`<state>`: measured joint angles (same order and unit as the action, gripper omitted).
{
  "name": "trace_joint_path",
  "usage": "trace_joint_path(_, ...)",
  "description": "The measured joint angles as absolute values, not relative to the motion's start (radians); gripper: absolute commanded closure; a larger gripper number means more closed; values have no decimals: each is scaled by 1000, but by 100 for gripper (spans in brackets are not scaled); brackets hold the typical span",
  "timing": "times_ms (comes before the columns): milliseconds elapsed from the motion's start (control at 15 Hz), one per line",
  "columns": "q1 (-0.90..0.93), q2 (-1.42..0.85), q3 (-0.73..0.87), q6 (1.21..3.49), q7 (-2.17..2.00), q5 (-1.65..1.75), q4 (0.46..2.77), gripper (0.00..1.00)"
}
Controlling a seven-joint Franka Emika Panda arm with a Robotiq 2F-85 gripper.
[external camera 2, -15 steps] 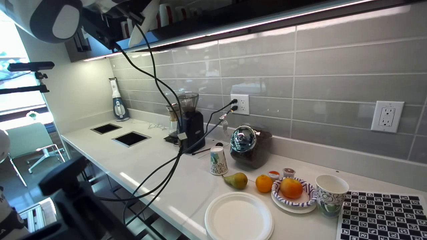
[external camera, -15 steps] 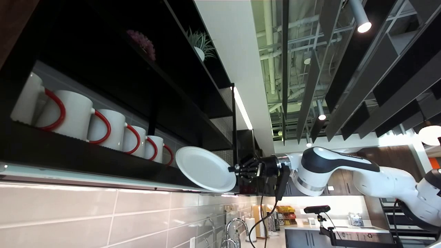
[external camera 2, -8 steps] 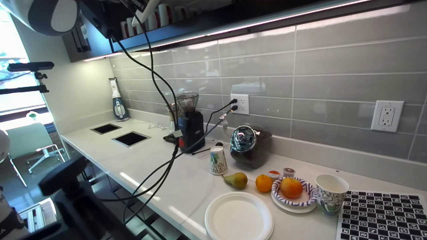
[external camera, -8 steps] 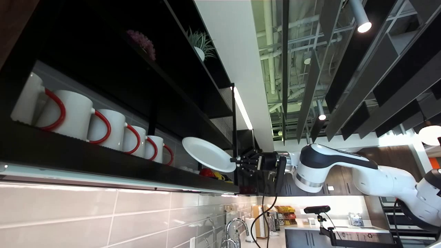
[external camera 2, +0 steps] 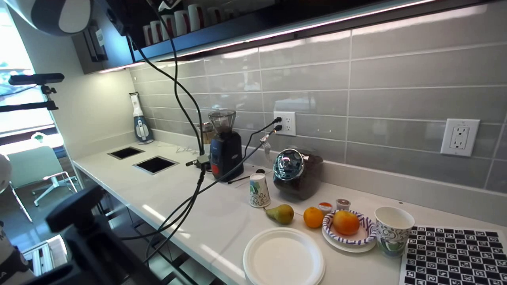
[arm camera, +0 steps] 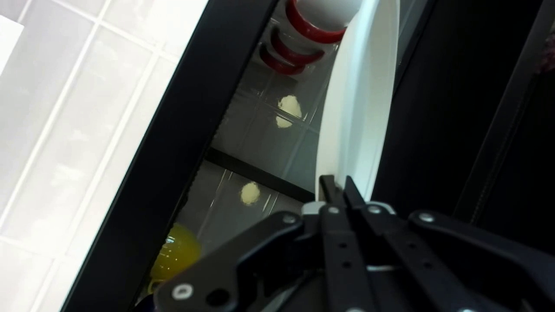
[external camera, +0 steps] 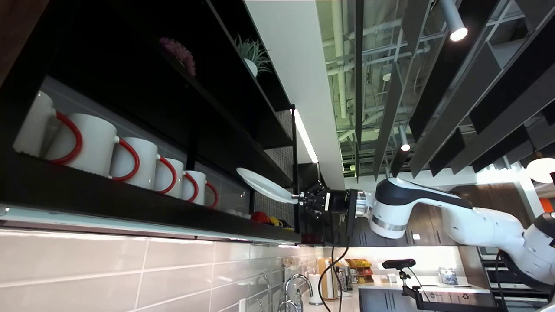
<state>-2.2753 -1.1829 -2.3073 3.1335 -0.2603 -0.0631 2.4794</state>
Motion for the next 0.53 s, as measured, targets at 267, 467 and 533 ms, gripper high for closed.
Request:
trace_joint_path(267,-2274,-1170,-2299,3137,-270,-72,2481,99)
trace_joint_path(467,-2290,-1126,-2294,3139,-305,-102,2454,99)
trace_joint_path(533,-2296,-1106,-2297,3138,-323,-114,2439,99)
